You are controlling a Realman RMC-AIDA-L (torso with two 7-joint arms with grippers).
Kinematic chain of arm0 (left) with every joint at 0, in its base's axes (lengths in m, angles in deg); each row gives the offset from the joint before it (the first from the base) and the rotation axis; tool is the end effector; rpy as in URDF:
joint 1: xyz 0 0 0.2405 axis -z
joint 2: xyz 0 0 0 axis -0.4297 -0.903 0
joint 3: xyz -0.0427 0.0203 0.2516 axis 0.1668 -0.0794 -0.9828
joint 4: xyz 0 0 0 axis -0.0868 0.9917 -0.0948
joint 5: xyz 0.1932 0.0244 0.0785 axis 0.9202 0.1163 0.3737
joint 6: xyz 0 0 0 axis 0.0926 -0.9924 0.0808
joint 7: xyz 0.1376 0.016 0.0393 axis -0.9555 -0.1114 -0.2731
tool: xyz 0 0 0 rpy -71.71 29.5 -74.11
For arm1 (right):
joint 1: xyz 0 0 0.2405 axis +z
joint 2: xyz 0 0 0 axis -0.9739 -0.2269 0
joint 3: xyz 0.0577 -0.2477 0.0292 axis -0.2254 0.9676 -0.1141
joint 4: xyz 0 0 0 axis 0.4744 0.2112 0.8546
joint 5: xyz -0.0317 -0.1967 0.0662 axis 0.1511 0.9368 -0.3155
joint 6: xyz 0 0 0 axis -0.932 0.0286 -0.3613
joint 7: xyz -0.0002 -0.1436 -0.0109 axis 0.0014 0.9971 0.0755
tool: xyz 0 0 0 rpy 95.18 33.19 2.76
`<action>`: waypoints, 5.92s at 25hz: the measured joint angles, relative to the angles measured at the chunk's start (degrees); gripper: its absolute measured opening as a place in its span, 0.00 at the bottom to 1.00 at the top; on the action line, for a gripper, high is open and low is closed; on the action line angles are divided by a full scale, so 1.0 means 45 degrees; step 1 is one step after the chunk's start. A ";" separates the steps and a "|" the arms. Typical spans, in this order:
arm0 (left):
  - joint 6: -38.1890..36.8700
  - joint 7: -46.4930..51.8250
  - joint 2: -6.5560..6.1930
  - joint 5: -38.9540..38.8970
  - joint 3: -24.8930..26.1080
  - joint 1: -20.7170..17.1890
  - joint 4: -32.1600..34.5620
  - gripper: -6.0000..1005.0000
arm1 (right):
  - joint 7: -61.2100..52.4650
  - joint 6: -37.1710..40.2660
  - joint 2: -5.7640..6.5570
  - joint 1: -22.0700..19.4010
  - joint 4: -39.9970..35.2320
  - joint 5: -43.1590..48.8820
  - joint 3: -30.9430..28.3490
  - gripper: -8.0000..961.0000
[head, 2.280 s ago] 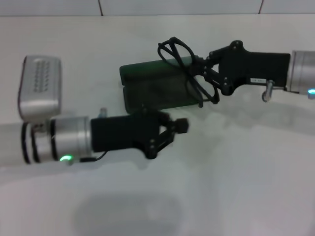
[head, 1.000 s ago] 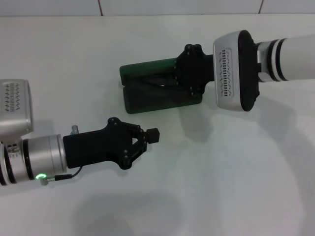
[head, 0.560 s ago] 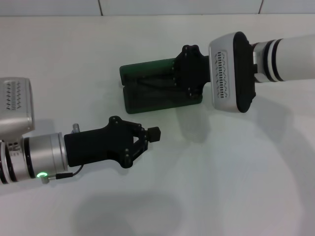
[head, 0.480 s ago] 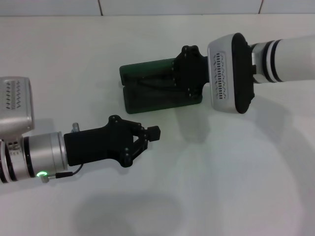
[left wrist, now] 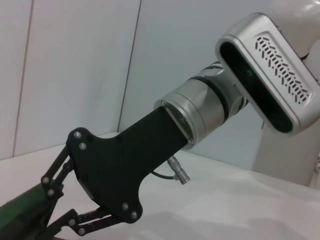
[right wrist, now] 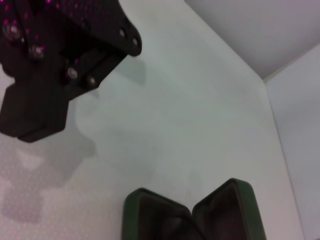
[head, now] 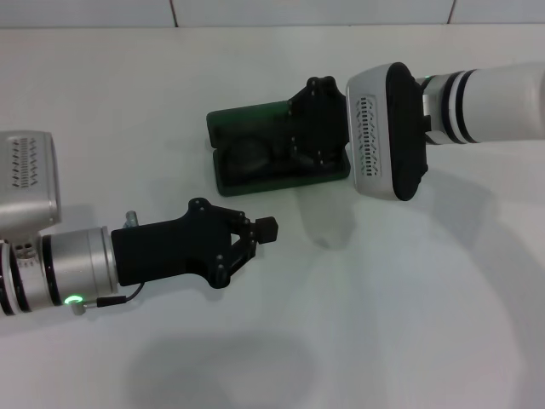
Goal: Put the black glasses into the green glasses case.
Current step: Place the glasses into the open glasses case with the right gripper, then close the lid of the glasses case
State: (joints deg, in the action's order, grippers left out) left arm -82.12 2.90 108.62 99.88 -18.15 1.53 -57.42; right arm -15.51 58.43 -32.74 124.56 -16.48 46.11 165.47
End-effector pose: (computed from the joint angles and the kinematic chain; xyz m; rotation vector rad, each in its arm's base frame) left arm -0.2717 0.2821 -0.0540 -2.7310 -0.4976 -0.9035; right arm 0.1232 0.4146 -0.1050 -2.5310 -0.8542 -0.0362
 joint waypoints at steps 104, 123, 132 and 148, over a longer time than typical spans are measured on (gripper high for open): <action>0.9743 1.1661 0.0171 -0.2047 -0.5010 0.1891 0.5897 0.02 | 0.0562 0.9925 0.0214 -0.6390 0.3413 -0.2515 -0.8037 0.86; 1.7501 1.2131 0.0312 -0.5375 -1.1460 0.2386 0.3974 0.02 | 0.0565 1.0009 0.0214 -0.6362 0.3414 -0.2493 -0.8038 0.85; 1.7314 1.2110 0.0294 -0.5446 -1.1521 0.2208 0.4110 0.02 | 0.0739 0.9975 0.0212 -0.6416 0.3414 -0.2507 -0.8038 0.85; 1.6611 1.0766 0.0277 -0.5483 -1.1522 0.0828 0.4976 0.02 | 0.0760 0.9921 0.0175 -0.6266 0.3415 -0.2570 -0.8038 0.85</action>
State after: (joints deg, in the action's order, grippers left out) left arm -7.37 51.35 109.87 75.21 -70.00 5.26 -35.03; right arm -12.09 103.07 -31.95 96.37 -1.12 34.55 129.30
